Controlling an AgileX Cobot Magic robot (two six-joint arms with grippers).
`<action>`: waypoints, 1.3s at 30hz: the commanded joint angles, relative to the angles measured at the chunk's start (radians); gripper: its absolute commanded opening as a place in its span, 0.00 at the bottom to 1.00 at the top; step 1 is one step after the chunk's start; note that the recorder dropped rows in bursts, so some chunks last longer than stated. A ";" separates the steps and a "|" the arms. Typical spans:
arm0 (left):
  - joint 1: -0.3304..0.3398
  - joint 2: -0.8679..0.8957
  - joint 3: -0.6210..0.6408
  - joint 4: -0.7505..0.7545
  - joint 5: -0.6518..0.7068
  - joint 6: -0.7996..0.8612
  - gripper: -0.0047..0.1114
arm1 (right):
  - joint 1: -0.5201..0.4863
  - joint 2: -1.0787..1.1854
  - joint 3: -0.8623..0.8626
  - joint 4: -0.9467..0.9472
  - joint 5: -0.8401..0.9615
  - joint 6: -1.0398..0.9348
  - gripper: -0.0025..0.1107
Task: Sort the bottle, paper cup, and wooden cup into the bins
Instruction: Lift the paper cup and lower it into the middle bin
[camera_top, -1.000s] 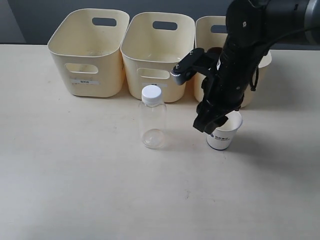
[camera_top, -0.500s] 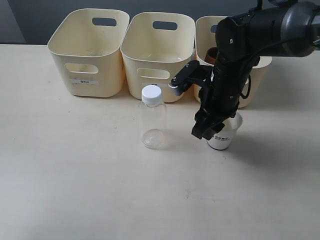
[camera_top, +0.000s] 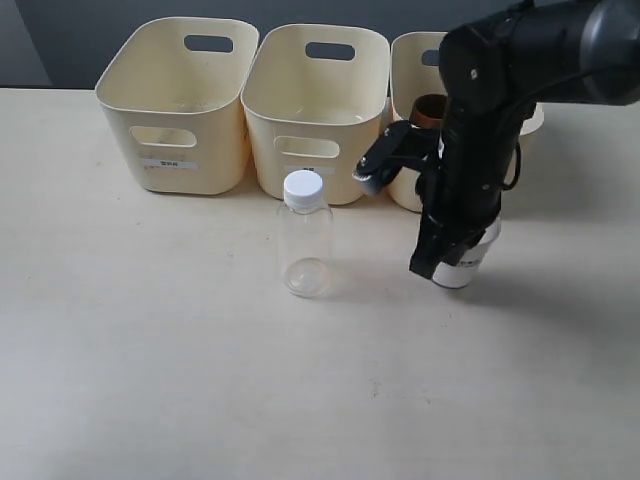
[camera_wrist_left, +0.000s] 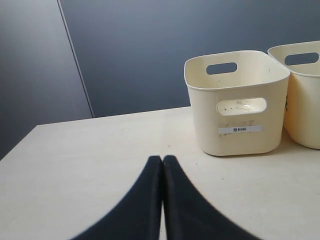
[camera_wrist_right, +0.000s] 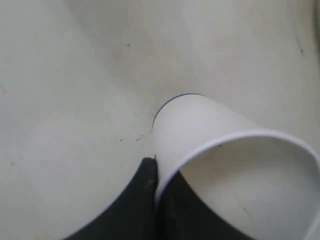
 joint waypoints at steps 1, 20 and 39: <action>0.000 -0.005 0.002 0.000 -0.007 -0.001 0.04 | 0.000 -0.160 -0.032 -0.014 0.051 -0.007 0.02; 0.000 -0.005 0.002 0.000 -0.007 -0.001 0.04 | 0.000 -0.387 -0.188 0.021 -0.222 -0.013 0.02; 0.000 -0.005 0.002 0.000 -0.007 -0.001 0.04 | -0.003 -0.010 -0.338 0.043 -0.498 -0.064 0.02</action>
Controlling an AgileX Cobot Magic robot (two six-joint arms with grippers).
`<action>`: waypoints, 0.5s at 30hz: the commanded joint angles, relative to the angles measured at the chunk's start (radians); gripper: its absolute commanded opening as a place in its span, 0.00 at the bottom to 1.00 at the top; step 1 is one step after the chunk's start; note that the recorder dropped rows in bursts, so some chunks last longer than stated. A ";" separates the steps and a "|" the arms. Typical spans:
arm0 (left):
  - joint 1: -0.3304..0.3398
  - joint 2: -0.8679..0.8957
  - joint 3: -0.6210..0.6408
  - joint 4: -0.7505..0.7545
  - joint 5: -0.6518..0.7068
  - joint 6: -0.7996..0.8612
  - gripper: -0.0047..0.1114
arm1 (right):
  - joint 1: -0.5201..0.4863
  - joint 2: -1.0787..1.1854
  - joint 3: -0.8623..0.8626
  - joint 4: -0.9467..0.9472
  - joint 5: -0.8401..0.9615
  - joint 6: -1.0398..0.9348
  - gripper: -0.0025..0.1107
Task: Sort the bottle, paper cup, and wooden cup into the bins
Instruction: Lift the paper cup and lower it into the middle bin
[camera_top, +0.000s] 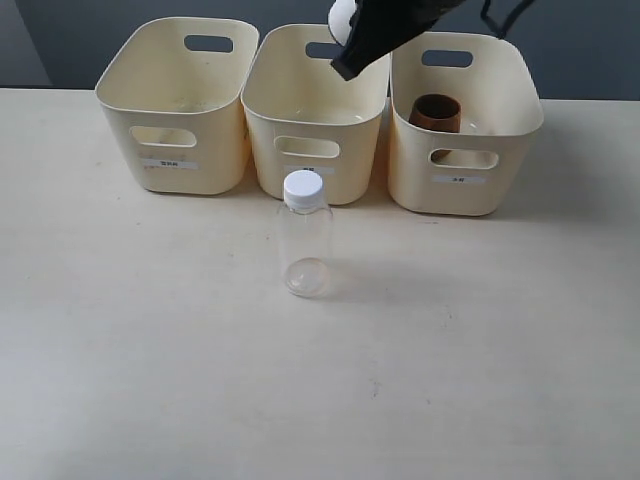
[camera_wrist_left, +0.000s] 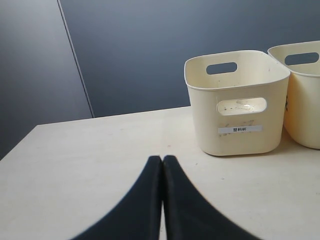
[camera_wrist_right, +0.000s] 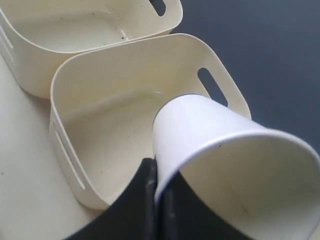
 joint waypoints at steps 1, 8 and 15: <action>0.000 -0.005 0.002 0.000 -0.007 -0.001 0.04 | -0.005 0.101 -0.103 0.002 0.015 -0.009 0.02; 0.000 -0.005 0.002 0.000 -0.007 -0.001 0.04 | -0.025 0.239 -0.278 0.046 0.184 -0.071 0.02; 0.000 -0.005 0.002 0.000 -0.007 -0.001 0.04 | -0.045 0.363 -0.453 0.138 0.356 -0.162 0.02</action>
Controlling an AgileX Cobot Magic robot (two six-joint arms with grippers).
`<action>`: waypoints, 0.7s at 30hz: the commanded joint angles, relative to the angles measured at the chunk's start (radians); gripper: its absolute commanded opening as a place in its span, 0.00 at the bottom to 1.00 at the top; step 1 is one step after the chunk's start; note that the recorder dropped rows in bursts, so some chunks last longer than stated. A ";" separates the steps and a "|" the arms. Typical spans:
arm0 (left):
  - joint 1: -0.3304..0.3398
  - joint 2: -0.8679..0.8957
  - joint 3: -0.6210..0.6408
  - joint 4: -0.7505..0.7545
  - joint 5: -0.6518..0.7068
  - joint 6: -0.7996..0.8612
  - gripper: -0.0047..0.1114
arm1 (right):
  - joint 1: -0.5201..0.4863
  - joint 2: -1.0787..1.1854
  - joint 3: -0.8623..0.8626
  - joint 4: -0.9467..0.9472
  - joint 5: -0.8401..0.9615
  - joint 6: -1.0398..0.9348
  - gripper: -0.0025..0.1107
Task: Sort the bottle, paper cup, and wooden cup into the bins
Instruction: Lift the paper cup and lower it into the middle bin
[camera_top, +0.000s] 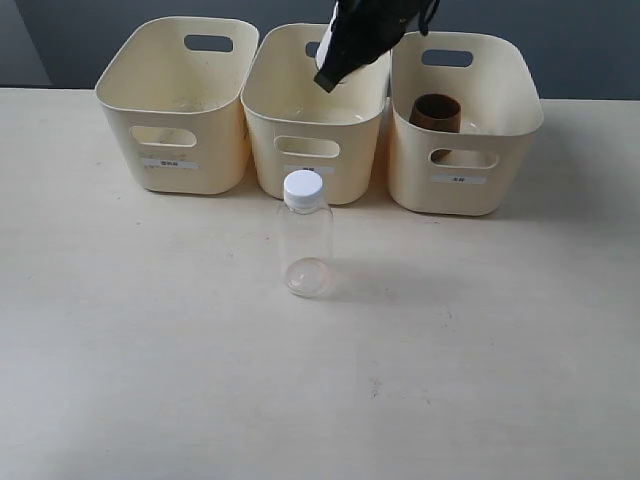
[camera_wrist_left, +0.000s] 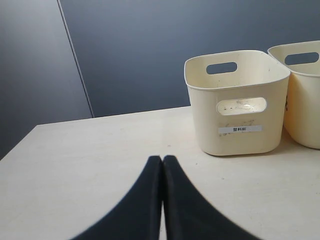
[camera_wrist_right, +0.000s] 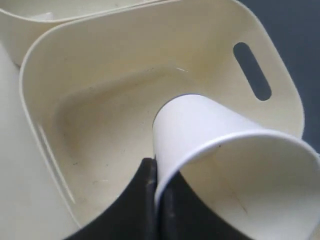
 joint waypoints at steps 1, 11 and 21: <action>0.000 -0.005 0.002 0.000 -0.007 -0.001 0.04 | -0.018 0.072 -0.122 0.078 0.129 -0.073 0.02; 0.000 -0.005 0.002 0.000 -0.007 -0.001 0.04 | -0.069 0.258 -0.345 0.085 0.306 -0.134 0.02; 0.000 -0.005 0.002 0.000 -0.007 -0.001 0.04 | -0.074 0.419 -0.526 0.142 0.419 -0.225 0.02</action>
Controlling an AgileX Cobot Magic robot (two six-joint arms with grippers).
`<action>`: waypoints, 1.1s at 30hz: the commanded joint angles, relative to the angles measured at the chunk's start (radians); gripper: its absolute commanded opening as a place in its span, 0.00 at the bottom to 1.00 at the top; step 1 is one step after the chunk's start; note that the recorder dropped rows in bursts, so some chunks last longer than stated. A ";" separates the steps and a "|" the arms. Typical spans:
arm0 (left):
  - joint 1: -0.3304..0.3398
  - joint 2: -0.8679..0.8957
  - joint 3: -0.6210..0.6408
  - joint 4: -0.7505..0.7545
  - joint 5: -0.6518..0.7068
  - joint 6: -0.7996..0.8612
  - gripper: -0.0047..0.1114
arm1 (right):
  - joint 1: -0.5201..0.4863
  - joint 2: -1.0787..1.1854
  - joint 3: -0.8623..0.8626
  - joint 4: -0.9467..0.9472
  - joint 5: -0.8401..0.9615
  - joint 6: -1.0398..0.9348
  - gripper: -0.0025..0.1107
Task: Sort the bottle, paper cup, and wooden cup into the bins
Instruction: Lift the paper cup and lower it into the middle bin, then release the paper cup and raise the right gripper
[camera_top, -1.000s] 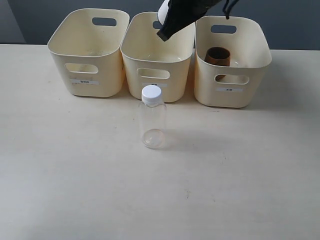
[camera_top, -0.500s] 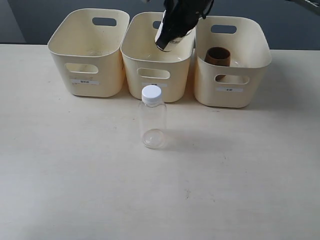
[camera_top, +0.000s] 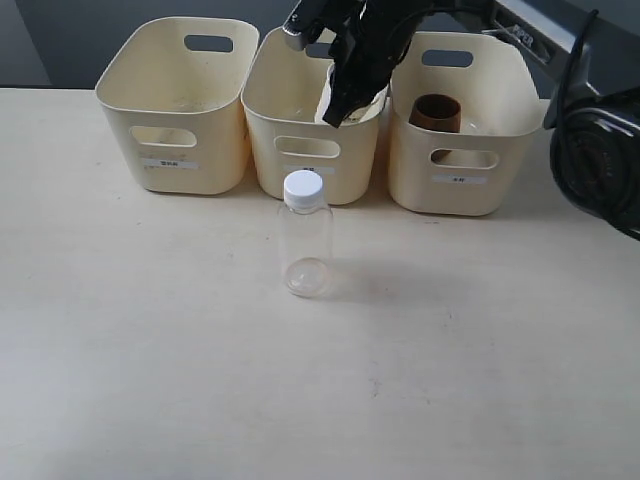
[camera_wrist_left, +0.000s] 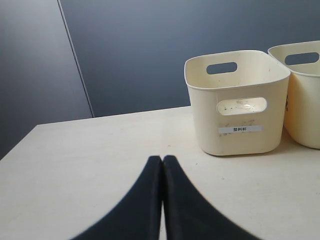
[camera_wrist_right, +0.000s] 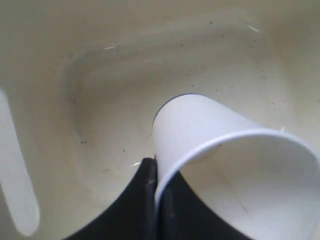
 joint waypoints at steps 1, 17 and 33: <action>0.000 -0.005 0.002 0.000 -0.007 -0.001 0.04 | -0.007 0.033 -0.032 0.007 0.047 -0.041 0.02; 0.000 -0.005 0.002 0.000 -0.007 -0.001 0.04 | -0.007 0.057 -0.032 0.032 0.016 -0.066 0.02; 0.000 -0.005 0.002 0.000 -0.007 -0.001 0.04 | -0.007 0.028 -0.032 0.037 0.041 -0.048 0.32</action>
